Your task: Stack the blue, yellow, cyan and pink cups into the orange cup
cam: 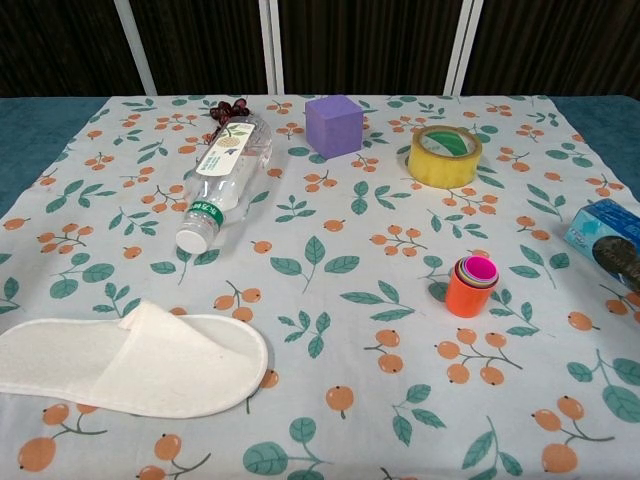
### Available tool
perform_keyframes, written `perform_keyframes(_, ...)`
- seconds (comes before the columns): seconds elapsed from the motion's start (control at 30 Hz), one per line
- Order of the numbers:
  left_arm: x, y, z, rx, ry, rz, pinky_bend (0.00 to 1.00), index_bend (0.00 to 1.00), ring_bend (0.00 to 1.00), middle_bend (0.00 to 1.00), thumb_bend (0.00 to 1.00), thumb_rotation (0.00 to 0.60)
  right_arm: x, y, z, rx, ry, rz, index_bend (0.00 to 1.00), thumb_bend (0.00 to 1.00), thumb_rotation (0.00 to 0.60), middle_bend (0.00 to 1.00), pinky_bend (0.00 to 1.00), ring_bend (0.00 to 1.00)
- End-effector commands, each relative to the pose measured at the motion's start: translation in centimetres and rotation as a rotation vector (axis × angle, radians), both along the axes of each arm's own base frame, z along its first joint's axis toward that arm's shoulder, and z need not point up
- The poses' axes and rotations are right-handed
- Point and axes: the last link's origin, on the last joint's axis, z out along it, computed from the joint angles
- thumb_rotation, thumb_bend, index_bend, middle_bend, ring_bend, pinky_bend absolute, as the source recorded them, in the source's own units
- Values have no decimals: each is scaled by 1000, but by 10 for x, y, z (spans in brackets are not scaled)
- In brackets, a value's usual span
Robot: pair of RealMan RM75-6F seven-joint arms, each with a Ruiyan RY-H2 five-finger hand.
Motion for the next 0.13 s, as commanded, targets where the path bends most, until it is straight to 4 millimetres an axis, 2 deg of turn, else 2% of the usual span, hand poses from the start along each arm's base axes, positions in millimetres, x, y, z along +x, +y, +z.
perform_keyframes(0.03, 0, 0, 0, -3, 1, -1, 76, 164, 18, 29, 814, 600, -1, 0, 0, 8, -4, -6, 0, 396, 600, 0, 36, 0)
perform_keyframes(0.13, 0, 0, 0, -1, 1, -2, 76, 164, 18, 29, 814, 600, -2, -2, -2, 15, -10, -13, 0, 396, 600, 0, 36, 0)
